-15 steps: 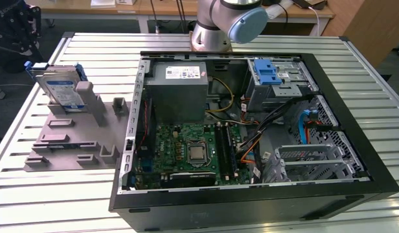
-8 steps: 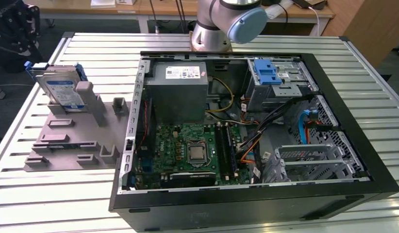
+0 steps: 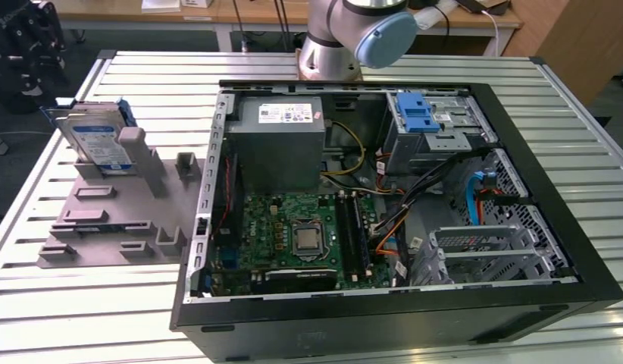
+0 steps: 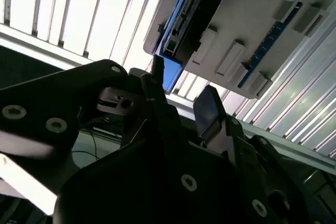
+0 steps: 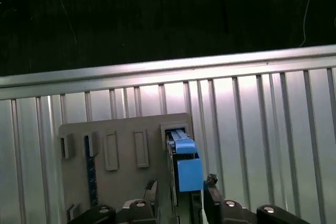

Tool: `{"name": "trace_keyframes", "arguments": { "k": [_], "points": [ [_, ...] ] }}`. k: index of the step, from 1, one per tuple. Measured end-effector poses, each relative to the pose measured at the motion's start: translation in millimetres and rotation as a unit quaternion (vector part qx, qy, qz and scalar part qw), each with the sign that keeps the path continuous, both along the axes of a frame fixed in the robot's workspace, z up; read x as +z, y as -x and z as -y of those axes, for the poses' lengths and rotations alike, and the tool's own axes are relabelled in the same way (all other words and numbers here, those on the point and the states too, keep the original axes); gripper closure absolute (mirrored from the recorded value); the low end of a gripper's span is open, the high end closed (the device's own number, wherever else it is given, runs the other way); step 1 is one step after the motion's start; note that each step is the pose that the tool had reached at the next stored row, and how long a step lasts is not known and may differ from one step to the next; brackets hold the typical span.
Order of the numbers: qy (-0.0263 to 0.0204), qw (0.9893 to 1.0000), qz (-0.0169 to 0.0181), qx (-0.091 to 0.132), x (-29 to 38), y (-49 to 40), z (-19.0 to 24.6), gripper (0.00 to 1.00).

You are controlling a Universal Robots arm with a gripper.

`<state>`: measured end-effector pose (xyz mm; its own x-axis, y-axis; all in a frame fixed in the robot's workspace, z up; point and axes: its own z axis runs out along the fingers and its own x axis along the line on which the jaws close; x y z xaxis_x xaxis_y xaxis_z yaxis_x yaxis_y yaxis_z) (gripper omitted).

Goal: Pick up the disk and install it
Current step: 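Pick up the disk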

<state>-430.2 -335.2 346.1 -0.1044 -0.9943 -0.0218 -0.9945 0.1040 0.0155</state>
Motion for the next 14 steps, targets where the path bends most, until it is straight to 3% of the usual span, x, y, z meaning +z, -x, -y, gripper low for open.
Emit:
{"name": "trace_keyframes", "arguments": {
  "k": [3,4,7,11,14],
  "points": [
    [0.0005,1.0,-0.0001,0.0,-0.2,0.0,0.0,0.47],
    [0.0006,1.0,-0.0001,0.0,-0.3,0.0,0.0,0.41],
    [0.0006,1.0,0.0,0.003,-0.6,0.0,0.0,0.41],
    [0.0006,0.9996,0.0001,0.027,-3.4,0.2,-0.1,0.41],
    [0.0012,0.9996,-0.0001,0.028,-6.0,1.0,-1.3,0.41]
  ]
}}
